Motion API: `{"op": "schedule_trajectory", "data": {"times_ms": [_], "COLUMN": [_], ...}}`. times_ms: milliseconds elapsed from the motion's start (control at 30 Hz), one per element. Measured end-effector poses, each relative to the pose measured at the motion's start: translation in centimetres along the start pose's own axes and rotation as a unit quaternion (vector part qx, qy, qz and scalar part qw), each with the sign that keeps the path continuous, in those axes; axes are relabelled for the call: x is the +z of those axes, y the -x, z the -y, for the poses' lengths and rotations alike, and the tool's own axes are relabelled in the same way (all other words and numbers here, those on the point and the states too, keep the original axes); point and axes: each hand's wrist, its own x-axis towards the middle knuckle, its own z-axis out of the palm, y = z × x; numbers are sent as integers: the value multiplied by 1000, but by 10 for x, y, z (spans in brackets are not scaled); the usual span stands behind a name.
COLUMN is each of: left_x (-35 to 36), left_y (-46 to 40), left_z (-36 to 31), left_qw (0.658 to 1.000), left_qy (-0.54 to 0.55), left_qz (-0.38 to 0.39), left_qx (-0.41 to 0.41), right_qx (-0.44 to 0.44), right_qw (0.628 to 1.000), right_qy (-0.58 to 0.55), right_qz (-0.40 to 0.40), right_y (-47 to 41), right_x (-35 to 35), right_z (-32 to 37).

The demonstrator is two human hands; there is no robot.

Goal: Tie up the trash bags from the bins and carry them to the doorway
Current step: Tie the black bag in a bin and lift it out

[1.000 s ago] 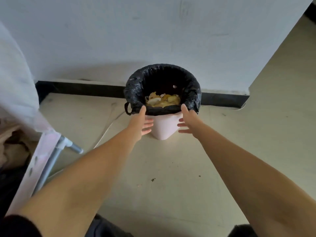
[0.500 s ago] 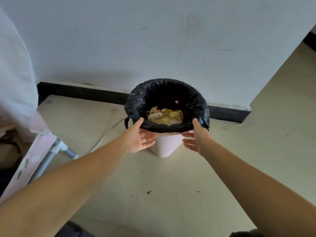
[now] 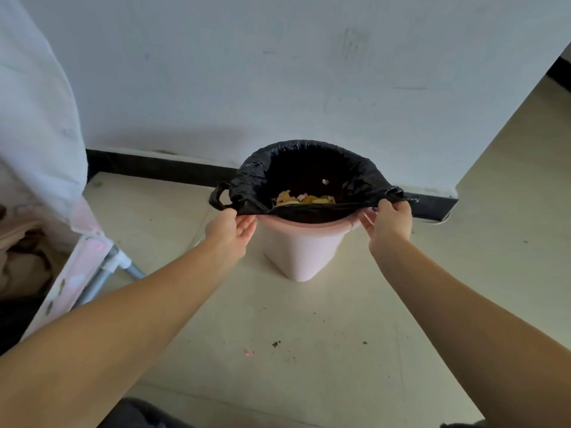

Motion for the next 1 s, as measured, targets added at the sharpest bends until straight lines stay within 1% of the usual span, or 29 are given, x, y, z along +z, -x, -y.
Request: {"op": "schedule_trajectory", "data": {"times_ms": [67,133,200,267,300,367,433,500,600,700,733,767,800,833,867,900,933,967,1000], "left_x": [5,11,17,21,23,27,35,45,59,65,65,63,62,60,58,55,53,51,50], "left_y": [7,13,20,25,26,30,35,44,64,70,69,66,62,57,53,47,42,37,32], "left_z": [-5,-9,-11,-12,-12,-11,-10,-5,7,10,8,7,5,3,3,3,4,3,2], "left_qw": [999,996,994,992,991,991,992,989,967,945,943,946,952,957,961,963,967,974,982], "left_qy": [40,69,73,78,82,82,49,-25,-156,-221,-224,-217,-204,-194,-190,-191,-187,-172,-143], "left_qz": [21,50,80,99,104,110,118,139,179,219,225,224,216,206,196,185,169,148,125], "left_qx": [22,30,19,-2,-9,-6,12,47,94,105,100,89,75,62,50,38,21,1,-22], "right_qx": [-22,-25,-10,-8,-22,-79,-136,-161,-160,-82,-57,-57,-89,-150,-217,-265,-284,-281,-268], "right_qw": [1000,999,999,999,997,987,969,947,892,828,806,782,756,728,707,698,705,714,715], "right_qy": [3,1,0,32,61,127,168,201,293,303,303,324,370,432,481,507,511,511,515], "right_qz": [13,20,30,35,37,60,117,192,304,466,506,529,533,510,472,431,401,387,391], "right_y": [2,2,2,0,-2,-3,0,10,25,38,43,45,46,46,44,39,39,37,35], "right_x": [2,3,3,1,1,1,6,16,30,32,32,31,31,32,33,34,35,36,37], "right_z": [6,12,19,26,29,38,46,47,33,30,33,35,36,35,31,26,23,20,18]}}
